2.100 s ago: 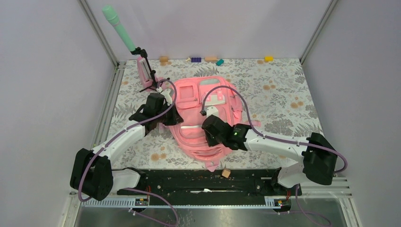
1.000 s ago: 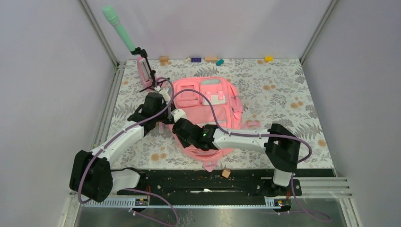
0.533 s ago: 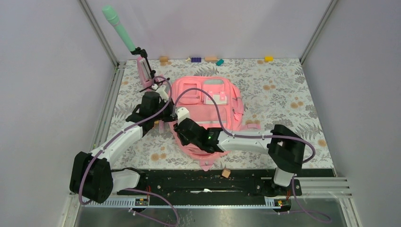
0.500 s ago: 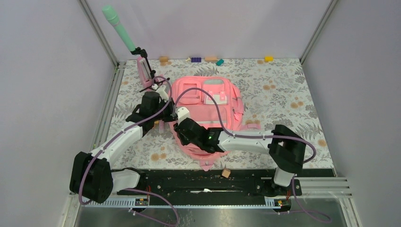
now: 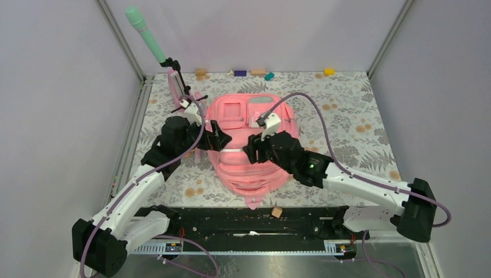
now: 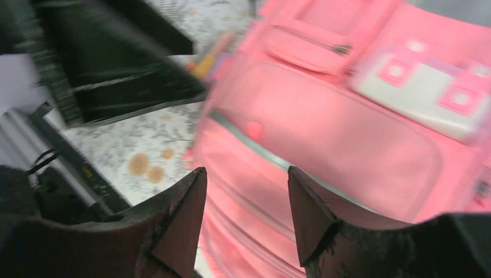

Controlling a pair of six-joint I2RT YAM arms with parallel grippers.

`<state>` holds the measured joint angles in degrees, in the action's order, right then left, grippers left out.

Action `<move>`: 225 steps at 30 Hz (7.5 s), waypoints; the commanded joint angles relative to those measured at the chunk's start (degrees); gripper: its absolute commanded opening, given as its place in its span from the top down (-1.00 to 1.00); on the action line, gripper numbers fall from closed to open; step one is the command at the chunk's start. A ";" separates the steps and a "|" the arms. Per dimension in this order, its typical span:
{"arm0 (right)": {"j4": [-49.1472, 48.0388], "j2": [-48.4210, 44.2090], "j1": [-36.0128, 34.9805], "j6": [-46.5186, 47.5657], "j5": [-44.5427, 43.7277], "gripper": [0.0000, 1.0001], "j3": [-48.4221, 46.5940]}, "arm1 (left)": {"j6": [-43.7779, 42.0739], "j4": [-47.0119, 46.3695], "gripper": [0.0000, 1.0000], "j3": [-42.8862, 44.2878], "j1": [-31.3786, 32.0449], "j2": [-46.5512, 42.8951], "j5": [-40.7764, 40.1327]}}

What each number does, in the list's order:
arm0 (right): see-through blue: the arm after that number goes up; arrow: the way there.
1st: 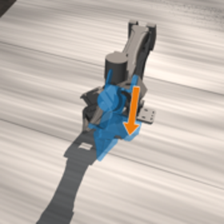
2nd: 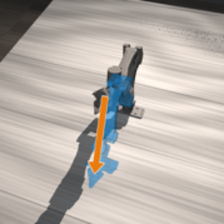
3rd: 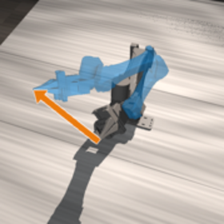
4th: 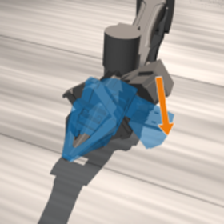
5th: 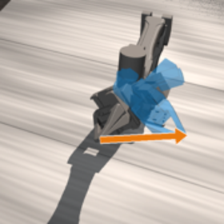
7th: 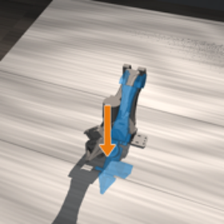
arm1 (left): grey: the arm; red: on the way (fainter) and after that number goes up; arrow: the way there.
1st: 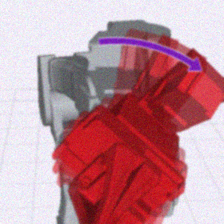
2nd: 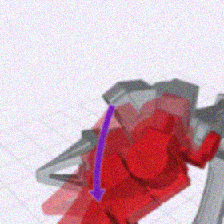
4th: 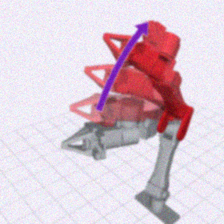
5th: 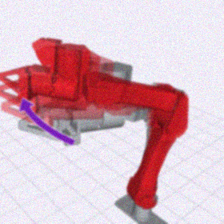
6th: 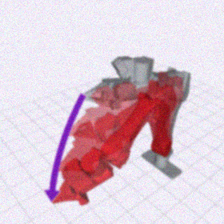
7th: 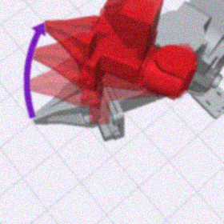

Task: Pack the student bag
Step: Unzip the student bag at the center of the board, then pick up the stationery from the center of the board.

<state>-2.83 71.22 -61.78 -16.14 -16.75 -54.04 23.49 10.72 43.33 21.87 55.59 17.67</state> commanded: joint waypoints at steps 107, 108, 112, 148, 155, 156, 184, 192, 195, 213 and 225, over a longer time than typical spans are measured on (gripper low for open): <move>-9.11 -5.08 20.38 39.91 30.68 -0.37 8.78 | -32.71 -11.92 1.00 4.41 27.22 2.00 -30.15; -9.96 -3.92 20.40 40.32 29.93 -0.37 8.42 | -32.49 -11.95 1.00 4.27 27.18 1.91 -29.89; -8.99 0.73 20.38 41.84 25.77 -0.04 4.73 | -32.28 -12.10 1.00 4.00 26.98 1.49 -29.90; 4.69 -16.00 20.33 20.35 -8.59 1.00 5.94 | 9.32 3.51 -0.98 -15.86 9.91 -12.24 -36.55; 5.96 -16.86 20.41 19.70 -6.29 1.00 5.64 | 8.07 -0.90 -0.97 -16.18 2.45 -0.79 -33.45; 6.05 -17.04 20.32 19.66 -6.06 1.00 5.74 | 7.94 -1.79 -0.97 -16.17 1.22 0.70 -32.66; 5.66 -17.68 20.38 19.56 -4.67 1.00 6.26 | 4.62 -3.60 -0.13 -7.89 -4.20 22.20 -28.64; 5.21 -17.83 20.38 19.66 -4.60 1.00 6.49 | 4.89 -3.73 0.25 -8.07 -4.20 23.59 -27.61; 5.20 -17.82 20.31 19.74 -4.52 1.00 6.49 | 4.65 -3.91 0.26 -8.46 -4.20 23.60 -27.58; 4.76 -18.98 20.40 20.09 -4.08 1.00 6.99 | 4.95 -3.34 0.84 -10.98 -4.31 16.96 -22.33; 3.97 -18.93 20.39 20.32 -3.90 1.00 7.27 | 4.28 2.77 0.94 -17.30 6.51 -11.14 -15.51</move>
<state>8.27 54.89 -42.26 5.23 -18.74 -45.30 27.83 13.10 26.85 25.71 49.91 -2.70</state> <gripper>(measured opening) 0.098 0.239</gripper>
